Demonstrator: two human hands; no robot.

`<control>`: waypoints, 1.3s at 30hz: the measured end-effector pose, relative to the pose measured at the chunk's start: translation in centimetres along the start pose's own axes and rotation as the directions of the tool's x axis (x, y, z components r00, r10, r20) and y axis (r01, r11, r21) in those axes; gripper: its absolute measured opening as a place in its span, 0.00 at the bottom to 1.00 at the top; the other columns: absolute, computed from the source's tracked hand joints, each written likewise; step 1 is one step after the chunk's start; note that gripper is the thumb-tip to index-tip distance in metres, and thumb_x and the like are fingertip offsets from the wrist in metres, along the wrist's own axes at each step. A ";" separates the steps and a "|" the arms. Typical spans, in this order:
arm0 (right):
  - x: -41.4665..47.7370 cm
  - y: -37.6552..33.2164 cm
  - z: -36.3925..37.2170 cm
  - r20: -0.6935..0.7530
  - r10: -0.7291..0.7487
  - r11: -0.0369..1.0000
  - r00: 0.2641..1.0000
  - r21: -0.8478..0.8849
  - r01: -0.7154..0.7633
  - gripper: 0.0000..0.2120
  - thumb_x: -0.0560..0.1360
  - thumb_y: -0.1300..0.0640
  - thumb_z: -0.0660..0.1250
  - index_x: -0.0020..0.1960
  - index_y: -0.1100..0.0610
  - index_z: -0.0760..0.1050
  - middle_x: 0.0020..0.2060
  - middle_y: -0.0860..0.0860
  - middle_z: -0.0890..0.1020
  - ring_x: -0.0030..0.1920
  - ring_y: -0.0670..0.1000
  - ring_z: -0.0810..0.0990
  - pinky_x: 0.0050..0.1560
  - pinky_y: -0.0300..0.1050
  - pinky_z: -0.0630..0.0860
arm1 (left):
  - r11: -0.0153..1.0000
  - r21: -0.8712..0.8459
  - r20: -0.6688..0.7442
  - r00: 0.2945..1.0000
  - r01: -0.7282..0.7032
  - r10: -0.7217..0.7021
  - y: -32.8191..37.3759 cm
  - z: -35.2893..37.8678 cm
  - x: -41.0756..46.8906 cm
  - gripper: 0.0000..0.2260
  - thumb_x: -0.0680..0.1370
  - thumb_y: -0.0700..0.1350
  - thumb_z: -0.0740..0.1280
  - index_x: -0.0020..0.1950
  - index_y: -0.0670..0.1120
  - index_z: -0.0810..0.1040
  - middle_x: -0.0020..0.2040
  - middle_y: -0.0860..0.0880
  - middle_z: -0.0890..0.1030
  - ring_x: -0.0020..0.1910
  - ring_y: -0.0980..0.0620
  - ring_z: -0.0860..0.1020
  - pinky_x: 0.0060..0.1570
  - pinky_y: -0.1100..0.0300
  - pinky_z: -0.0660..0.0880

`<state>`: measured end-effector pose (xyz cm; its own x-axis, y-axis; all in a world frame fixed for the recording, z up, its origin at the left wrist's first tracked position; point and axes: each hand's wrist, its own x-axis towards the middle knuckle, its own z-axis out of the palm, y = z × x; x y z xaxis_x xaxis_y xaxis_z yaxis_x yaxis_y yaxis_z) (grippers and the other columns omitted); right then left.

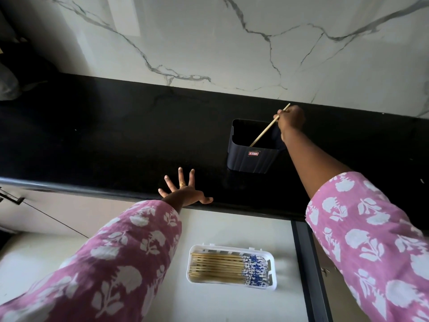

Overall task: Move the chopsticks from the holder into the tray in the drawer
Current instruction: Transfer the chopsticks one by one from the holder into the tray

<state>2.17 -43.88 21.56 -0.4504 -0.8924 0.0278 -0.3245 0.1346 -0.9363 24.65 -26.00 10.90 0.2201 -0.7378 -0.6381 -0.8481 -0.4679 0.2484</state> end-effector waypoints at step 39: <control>-26.6 14.2 0.7 0.919 -0.043 0.707 0.391 -0.249 0.662 0.11 0.75 0.65 0.59 0.55 0.58 0.73 0.42 0.54 0.80 0.41 0.55 0.78 0.44 0.48 0.75 | 0.998 0.028 -0.045 0.998 -0.052 0.053 -0.4 0.4 -0.2 0.46 0.69 0.71 0.63 0.76 0.60 0.37 0.77 0.52 0.33 0.73 0.33 0.33 0.69 0.32 0.39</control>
<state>10.09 -18.51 7.29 0.6025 -0.7508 -0.2708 -0.7344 -0.3888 -0.5563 24.73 -25.46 10.61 0.1963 -0.7827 -0.5906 -0.8716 -0.4153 0.2606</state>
